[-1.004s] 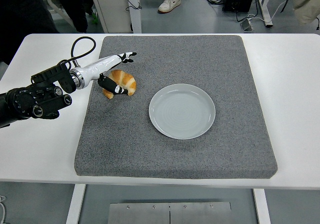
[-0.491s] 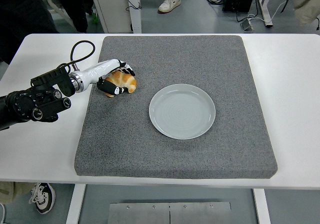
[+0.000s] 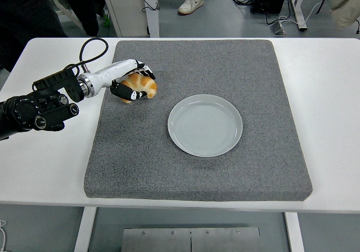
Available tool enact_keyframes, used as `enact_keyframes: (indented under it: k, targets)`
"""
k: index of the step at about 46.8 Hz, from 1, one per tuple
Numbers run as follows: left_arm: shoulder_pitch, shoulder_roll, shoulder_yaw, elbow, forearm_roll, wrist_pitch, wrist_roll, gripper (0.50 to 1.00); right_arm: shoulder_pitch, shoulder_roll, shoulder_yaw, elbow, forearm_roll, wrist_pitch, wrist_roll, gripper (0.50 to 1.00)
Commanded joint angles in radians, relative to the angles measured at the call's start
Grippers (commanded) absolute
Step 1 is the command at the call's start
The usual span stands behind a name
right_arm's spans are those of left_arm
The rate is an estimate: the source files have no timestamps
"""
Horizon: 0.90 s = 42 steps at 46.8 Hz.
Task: Place the bread on the plate
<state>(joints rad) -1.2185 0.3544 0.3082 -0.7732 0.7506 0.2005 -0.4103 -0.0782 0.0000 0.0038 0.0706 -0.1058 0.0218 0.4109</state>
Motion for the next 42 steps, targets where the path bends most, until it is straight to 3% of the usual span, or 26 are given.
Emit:
enact_keyframes:
  k: [1,17,42]
  targets:
    - [-0.012,0.003,-0.001,0.000,0.000,-0.001,-0.001,0.500,0.000,0.000,-0.001,0.000,0.000,0.000,0.000,1.000]
    - [-0.045,0.006,-0.003,0.000,-0.005,-0.003,-0.001,0.500,0.001,0.000,-0.001,0.000,0.000,0.000,-0.001,1.000]
    - [-0.263,0.080,-0.008,0.000,-0.016,-0.033,0.002,0.500,0.001,0.000,0.001,-0.002,0.000,0.000,0.000,1.000]
